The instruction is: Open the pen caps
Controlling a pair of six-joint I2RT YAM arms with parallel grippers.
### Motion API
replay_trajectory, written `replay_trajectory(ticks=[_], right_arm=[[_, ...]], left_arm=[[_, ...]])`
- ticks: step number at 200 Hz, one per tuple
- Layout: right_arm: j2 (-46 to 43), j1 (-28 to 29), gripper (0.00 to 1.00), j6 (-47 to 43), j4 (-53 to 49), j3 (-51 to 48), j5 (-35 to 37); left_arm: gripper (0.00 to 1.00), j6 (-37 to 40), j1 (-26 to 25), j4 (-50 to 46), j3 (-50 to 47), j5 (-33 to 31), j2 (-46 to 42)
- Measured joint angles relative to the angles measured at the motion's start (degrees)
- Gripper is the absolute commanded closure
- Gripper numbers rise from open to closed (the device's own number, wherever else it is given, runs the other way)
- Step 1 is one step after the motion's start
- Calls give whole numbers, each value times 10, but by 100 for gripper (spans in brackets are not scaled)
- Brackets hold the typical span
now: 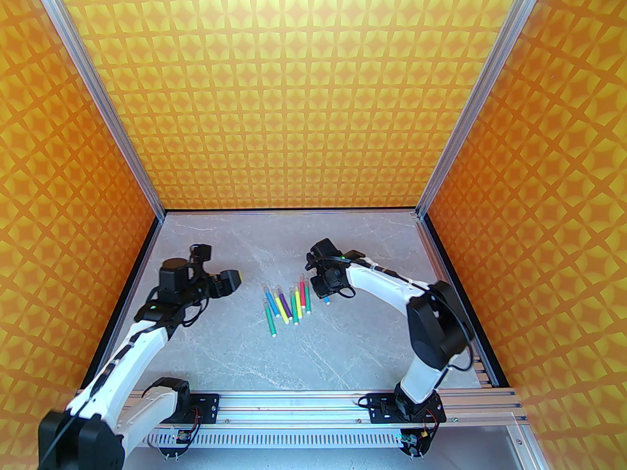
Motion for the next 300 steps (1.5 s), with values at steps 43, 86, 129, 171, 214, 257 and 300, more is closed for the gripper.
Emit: replay_trajectory(ticks=[43,86,129,171,214,257,300], right_arm=[[-35,0,100,-7,28,-33,-84],[-76,0,100,-7,62,-65,-172],[-99,0,100,-7,102,-86,-243],[-108,0,100,-6,125,-102,-282],[-123,0,100,-2,146,-106,-309],[-128,0,100,3,155,-107,-326],[-128,0,100,3,156,-107,-331]], left_arm=[[20,-53,-84,102,0,5,115],[23,-87,-140,170,16,8,193],[23,-111,-166,240,36,34,221],[27,-136,-176,299,36,61,236],[29,-144,-186,319,36,75,240],[36,-151,-193,337,39,82,243],[54,-159,-198,348,47,89,252]])
